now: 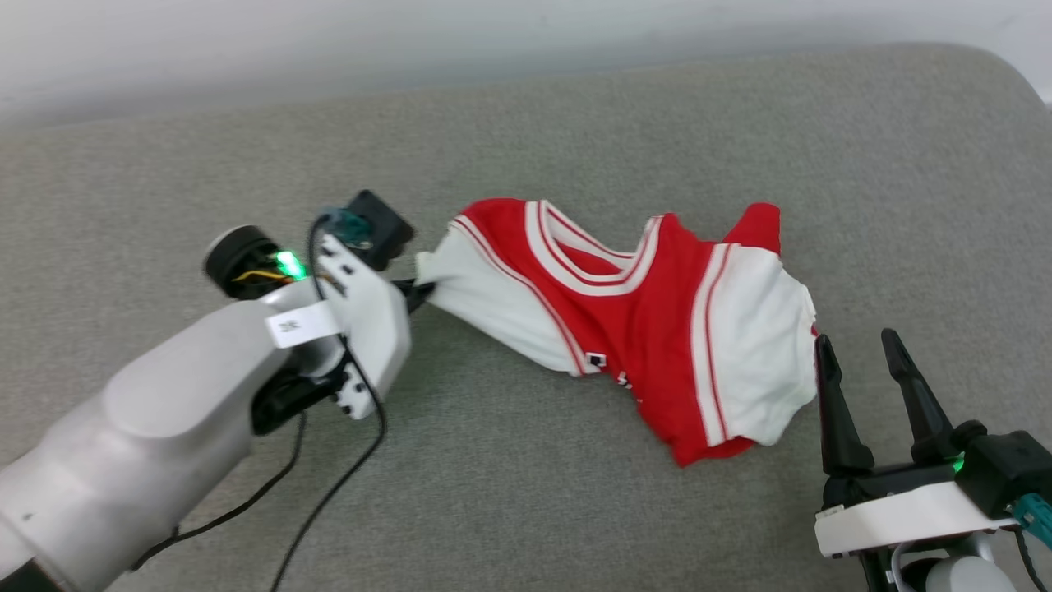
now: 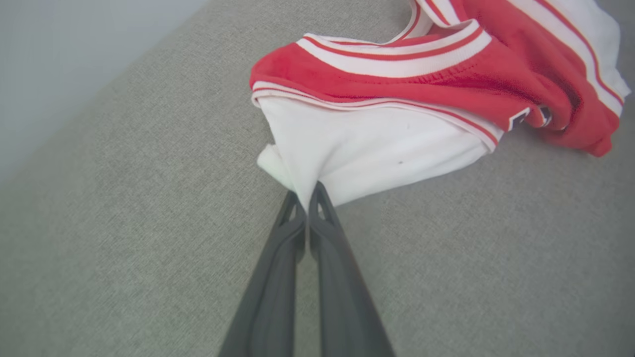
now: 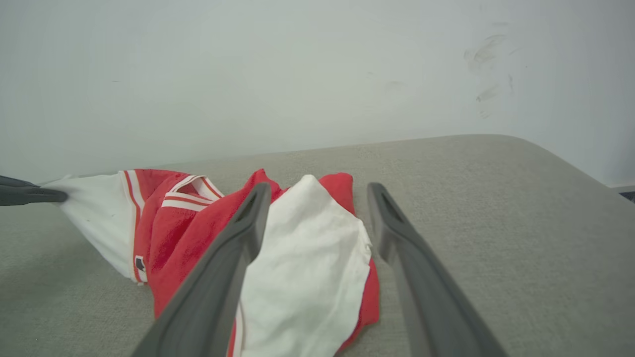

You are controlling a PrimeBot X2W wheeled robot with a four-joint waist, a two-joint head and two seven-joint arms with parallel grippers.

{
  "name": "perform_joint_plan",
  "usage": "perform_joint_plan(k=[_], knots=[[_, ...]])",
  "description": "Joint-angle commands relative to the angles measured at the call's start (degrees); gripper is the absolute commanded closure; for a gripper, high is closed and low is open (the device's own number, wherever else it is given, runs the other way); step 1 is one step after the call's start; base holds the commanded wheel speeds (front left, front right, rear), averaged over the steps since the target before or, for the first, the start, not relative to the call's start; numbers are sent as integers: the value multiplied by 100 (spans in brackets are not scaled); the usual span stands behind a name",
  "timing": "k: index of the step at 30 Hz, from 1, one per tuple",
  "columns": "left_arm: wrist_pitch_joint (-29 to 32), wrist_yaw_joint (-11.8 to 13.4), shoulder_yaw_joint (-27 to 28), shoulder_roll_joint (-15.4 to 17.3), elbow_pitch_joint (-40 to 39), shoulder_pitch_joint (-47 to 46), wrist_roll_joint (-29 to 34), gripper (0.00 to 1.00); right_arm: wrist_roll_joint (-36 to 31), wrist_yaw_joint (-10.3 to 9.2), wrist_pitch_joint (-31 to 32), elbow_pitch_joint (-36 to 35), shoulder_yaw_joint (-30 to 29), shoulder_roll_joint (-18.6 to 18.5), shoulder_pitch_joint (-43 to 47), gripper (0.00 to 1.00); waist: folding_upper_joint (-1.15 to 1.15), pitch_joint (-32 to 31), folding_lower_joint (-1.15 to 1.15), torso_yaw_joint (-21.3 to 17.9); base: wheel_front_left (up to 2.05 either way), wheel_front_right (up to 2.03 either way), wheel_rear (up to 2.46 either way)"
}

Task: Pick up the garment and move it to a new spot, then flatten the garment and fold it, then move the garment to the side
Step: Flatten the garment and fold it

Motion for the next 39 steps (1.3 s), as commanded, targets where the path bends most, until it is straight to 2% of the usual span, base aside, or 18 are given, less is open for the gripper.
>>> perform_joint_plan(k=[1, 8, 9, 13, 16, 23, 28, 29, 30, 31, 39], knots=[[-46, 73, 57, 144, -53, 117, -50, 100, -31, -4, -14, 17, -9, 11, 66, 0, 0, -156, 0, 149, 0, 0, 0], [2, 459, 348, 940, -430, 583, -520, 100, -79, -4, -14, 23, -48, 11, 178, 0, 0, -325, 0, 314, 0, 0, 0], [2, 459, 348, 940, -430, 583, -520, 100, -79, -4, -14, 23, -48, 11, 178, 0, 0, -325, 0, 314, 0, 0, 0], [35, 652, 448, 1321, -452, 928, -824, 100, -116, -4, -14, 33, -50, 11, 218, 0, 0, -344, 0, 351, 0, 0, 0], [7, 736, 497, 1471, -308, 1237, -1080, 100, -125, -4, -14, 54, -52, 11, 239, 0, 0, -340, 0, 356, 0, 0, 0], [-60, 768, 467, 1368, 256, 1840, -1498, 100, -176, -4, -14, 112, -52, 11, 209, 0, 0, -322, 0, 330, 0, 0, 0], [-269, 665, 462, 1055, 653, 2044, -1606, 100, -228, -4, -14, 166, -59, 11, 247, 0, 0, -389, 0, 322, 0, 0, 0], [-353, 664, 468, 995, 716, 2065, -1596, 88, -248, -4, -14, 173, -67, 11, 256, 0, 0, -431, 0, 322, 0, 0, 0], [-470, 668, 461, 949, 772, 2062, -1521, 55, -266, -4, -14, 177, -77, 11, 257, 0, 0, -475, 0, 323, 0, 0, 0], [-620, 704, 477, 899, 831, 2043, -1462, 0, -286, -4, -14, 177, -80, 12, 256, 0, 0, -517, 0, 326, 0, 0, 0], [-2153, 1101, 738, 574, 856, 2171, -1095, 0, -648, -4, -14, -17, -250, 11, 99, 0, 0, -872, 0, 483, 0, 0, 0]])
